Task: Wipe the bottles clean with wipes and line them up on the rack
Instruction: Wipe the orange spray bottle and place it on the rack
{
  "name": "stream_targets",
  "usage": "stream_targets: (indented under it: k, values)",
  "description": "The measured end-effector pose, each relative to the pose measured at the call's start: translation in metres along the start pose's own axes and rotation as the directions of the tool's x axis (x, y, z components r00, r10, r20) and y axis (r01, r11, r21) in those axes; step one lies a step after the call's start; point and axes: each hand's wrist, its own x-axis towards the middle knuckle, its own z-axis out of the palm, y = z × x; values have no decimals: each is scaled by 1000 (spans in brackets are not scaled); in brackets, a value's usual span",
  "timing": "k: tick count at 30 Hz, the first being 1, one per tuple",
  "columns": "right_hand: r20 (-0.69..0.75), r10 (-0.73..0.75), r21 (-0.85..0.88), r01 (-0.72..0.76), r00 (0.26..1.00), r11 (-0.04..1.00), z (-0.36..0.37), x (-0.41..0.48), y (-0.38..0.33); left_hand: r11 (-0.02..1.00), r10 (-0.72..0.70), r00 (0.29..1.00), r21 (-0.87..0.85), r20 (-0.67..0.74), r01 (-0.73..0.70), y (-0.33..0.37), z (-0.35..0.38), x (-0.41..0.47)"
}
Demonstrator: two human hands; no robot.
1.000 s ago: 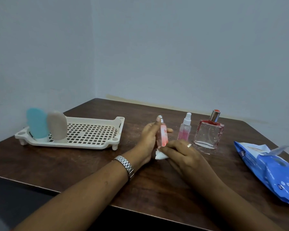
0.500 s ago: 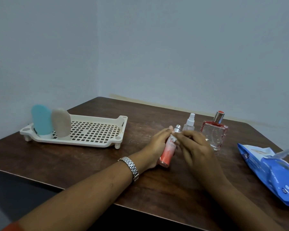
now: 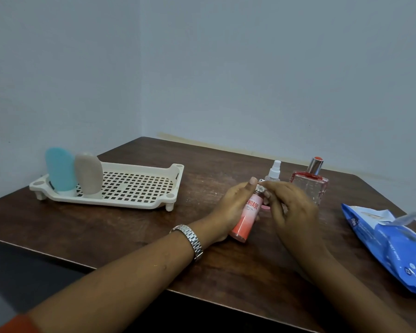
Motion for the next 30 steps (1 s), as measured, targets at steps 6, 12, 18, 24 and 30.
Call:
stream_targets:
  k: [6, 12, 18, 24, 30]
  values:
    - [49, -236, -68, 239, 970, 969, -3, 0, 6, 991, 12, 998, 129, 65, -20, -4, -4, 0]
    - [143, -201, -159, 223, 969, 962, -10, 4, 10, 941, 158, 981, 283, 116, -185, -11, -8, 4]
    - [199, -140, -203, 181, 970, 962, -12, 6, 13, 893, 173, 963, 380, 207, -242, -11, -4, 1]
    - [154, 96, 114, -114, 983, 987, -10, 6, 16, 877, 236, 962, 397, 138, -272, -15, -2, 3]
    - [217, 208, 403, -281, 954, 871, -4, 1, 12, 926, 231, 973, 304, 17, -225, -16, -1, 6]
